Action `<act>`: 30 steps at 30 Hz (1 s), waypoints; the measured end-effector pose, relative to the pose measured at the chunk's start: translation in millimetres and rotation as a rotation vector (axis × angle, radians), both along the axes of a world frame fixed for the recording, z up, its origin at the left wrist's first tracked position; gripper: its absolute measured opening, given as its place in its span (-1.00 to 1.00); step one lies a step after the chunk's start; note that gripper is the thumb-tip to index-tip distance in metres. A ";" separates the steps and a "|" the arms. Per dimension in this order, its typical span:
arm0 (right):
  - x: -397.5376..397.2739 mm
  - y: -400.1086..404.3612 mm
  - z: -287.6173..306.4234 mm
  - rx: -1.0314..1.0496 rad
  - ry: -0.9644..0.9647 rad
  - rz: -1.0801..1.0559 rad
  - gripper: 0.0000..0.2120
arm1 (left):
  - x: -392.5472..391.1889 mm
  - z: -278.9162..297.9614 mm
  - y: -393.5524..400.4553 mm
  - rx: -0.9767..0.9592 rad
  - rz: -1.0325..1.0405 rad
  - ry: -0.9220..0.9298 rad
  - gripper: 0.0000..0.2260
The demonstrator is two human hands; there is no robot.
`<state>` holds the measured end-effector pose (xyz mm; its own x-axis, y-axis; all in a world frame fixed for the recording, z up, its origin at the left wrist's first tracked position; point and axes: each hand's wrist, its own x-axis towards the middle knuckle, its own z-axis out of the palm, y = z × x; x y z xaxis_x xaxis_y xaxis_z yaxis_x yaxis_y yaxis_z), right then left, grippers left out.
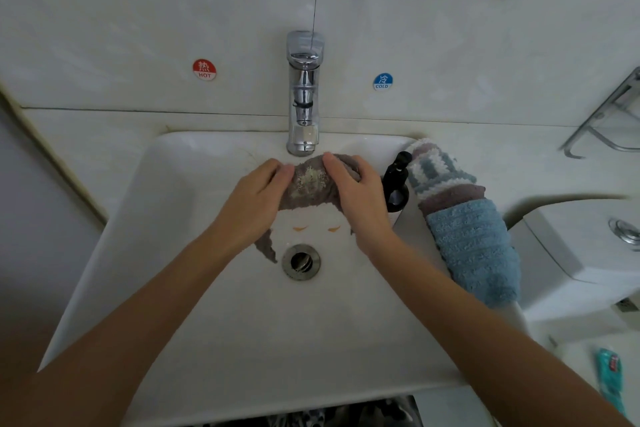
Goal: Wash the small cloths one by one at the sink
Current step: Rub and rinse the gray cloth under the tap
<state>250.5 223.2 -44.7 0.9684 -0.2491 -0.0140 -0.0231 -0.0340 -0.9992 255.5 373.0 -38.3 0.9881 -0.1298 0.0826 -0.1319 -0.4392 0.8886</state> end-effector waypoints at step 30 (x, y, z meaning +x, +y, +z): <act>-3.2 31.6 -17.3 0.050 0.029 0.056 -0.72 | 1.8 -14.4 -45.7 -0.280 0.312 0.009 -0.63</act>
<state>247.3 254.8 -62.0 0.9799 -0.1924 -0.0530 -0.0514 0.0136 -0.9986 257.3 327.3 -52.7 0.9773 0.2022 0.0638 -0.0229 -0.1987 0.9798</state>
